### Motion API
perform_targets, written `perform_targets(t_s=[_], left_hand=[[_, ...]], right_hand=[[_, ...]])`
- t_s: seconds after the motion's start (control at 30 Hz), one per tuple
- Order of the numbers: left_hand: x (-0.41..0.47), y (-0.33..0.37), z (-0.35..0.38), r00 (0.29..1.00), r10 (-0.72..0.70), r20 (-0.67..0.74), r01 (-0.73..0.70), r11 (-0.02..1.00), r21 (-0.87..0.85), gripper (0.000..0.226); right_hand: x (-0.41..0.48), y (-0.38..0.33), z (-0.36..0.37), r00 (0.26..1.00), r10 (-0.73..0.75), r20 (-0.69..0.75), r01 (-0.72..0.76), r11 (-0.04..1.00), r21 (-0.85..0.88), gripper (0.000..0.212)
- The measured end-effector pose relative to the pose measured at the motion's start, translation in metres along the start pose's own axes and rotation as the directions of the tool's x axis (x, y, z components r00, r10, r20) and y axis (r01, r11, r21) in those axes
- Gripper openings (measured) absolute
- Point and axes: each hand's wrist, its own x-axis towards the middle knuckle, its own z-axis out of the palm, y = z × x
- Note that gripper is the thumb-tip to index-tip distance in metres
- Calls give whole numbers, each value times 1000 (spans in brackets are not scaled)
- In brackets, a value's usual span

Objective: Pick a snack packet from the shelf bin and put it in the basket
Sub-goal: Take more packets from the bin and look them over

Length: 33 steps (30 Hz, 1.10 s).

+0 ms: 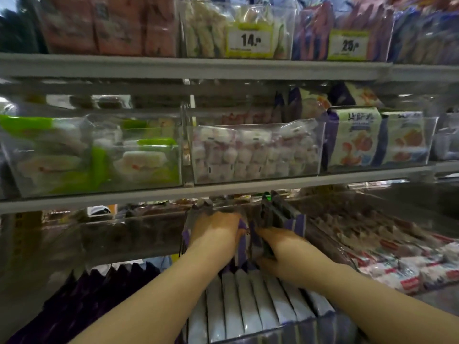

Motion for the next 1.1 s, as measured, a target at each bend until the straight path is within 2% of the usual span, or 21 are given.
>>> perform_targets(t_s=[0.1, 0.23, 0.33, 0.4, 0.5, 0.63, 0.73, 0.8, 0.87, 0.93, 0.97, 1.0, 1.03, 1.1], left_hand=[[16, 7, 13, 997, -28, -70, 30, 999, 34, 24], [25, 10, 32, 990, -20, -138, 22, 1000, 9, 20], [27, 11, 40, 992, 23, -122, -12, 996, 92, 20], [29, 9, 41, 998, 39, -46, -29, 978, 207, 23], [28, 4, 38, 984, 113, 141, -155, 930, 334, 26], [22, 0, 42, 898, 204, 391, -351, 866, 356, 29], [25, 0, 39, 869, 166, 466, -331, 895, 298, 30], [29, 2, 34, 898, 128, 422, -233, 950, 208, 28], [32, 4, 32, 949, 106, 298, -152, 979, 134, 27], [28, 7, 34, 976, 142, 166, -155, 985, 73, 36], [26, 8, 36, 974, 193, 122, -202, 977, 64, 41], [23, 9, 39, 962, 252, 105, -260, 962, 80, 45], [21, 9, 42, 949, 297, 104, -307, 947, 100, 47], [19, 8, 42, 940, 316, 128, -332, 933, 137, 44]], right_hand=[[2, 7, 11, 995, 68, 73, -65, 997, -51, 43], [7, 14, 20, 989, 115, 89, -117, 993, 12, 48], [6, 18, 26, 985, 137, 108, -140, 990, 28, 49], [5, 19, 27, 987, 127, 100, -132, 990, 43, 49], [2, 21, 28, 992, 93, 84, -98, 994, 57, 55], [4, 24, 32, 988, 96, 117, -102, 994, 48, 61], [6, 22, 28, 982, 98, 163, -113, 990, 81, 58], [6, 21, 22, 981, 57, 187, -78, 992, 102, 53], [4, 18, 11, 992, 16, 124, -25, 997, 76, 47], [1, 17, -5, 992, -37, -122, 32, 999, -42, 37], [-1, 18, -12, 958, -87, -273, 44, 986, -162, 34], [-4, 18, -18, 930, -110, -351, 11, 963, -270, 33], [-4, 20, -20, 910, -113, -399, -36, 937, -348, 36], [-3, 22, -20, 930, -73, -359, -87, 908, -409, 54]])
